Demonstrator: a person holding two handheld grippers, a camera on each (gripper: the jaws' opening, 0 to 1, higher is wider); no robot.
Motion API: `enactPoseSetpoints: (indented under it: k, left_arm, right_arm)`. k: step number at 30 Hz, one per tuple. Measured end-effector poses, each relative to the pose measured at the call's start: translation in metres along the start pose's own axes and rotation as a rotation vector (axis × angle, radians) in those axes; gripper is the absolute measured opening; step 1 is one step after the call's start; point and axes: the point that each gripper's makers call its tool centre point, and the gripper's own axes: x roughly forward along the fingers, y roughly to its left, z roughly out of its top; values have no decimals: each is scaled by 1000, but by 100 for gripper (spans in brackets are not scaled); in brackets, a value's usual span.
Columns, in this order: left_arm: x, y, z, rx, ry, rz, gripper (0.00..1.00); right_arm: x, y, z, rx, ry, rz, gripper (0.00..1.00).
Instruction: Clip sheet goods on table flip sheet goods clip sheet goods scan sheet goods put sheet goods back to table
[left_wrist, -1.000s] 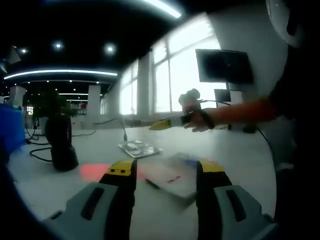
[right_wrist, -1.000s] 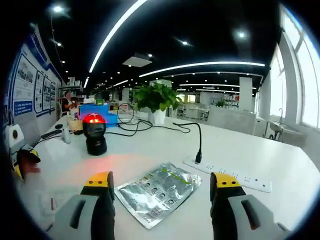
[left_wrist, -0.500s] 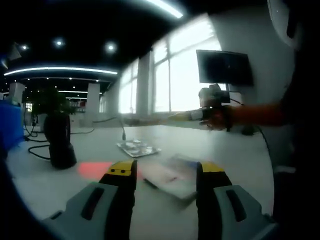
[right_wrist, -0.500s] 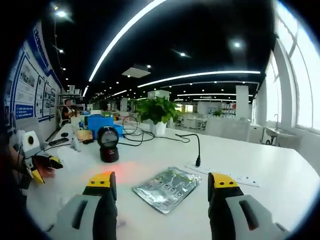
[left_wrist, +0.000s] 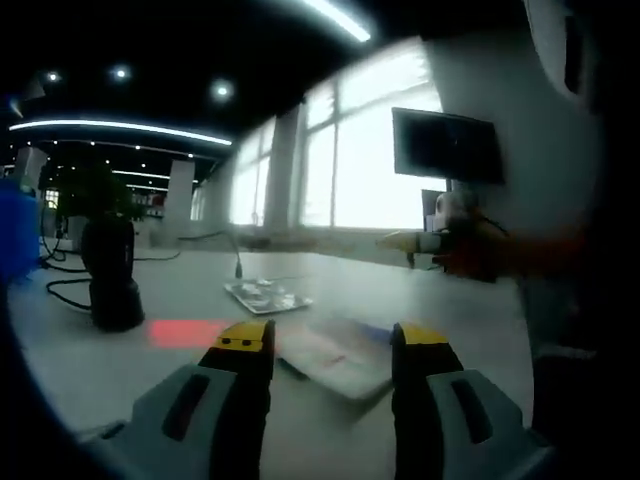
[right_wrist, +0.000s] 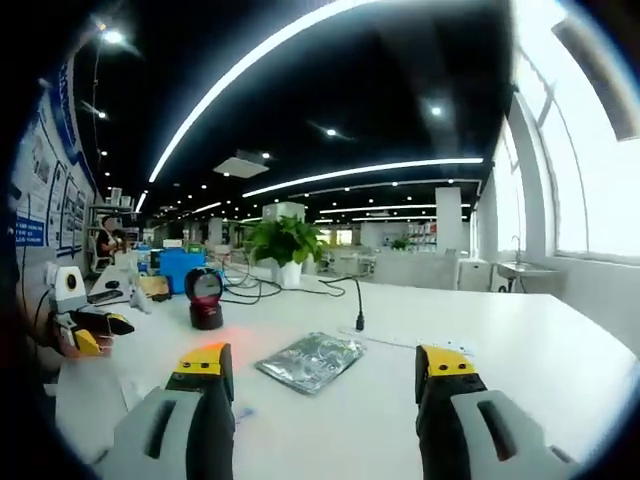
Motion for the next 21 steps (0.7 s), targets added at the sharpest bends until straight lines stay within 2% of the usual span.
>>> enactPoseSetpoints:
  k: [4, 8, 14, 17, 19, 21]
  left_arm:
    - [1, 0, -1, -5, 6, -5, 39]
    - [0, 0, 2, -15, -7, -5, 40]
    - [-1, 7, 1, 13, -3, 40, 40]
    - [-1, 6, -4, 25, 16, 48, 40]
    - [1, 1, -10, 23, 51, 21, 40]
    - [4, 0, -15, 45, 88, 23, 40]
  right_arm:
    - [-15, 10, -8, -22, 1, -9, 66]
    - [-25, 16, -12, 10, -4, -17, 65]
    - [-31, 20, -15, 50, -28, -10, 64]
    - [-32, 23, -20, 68, -31, 1, 64]
    - [-33, 20, -27, 64, 5, -4, 64]
    - [-34, 16, -32, 146, 18, -29, 63]
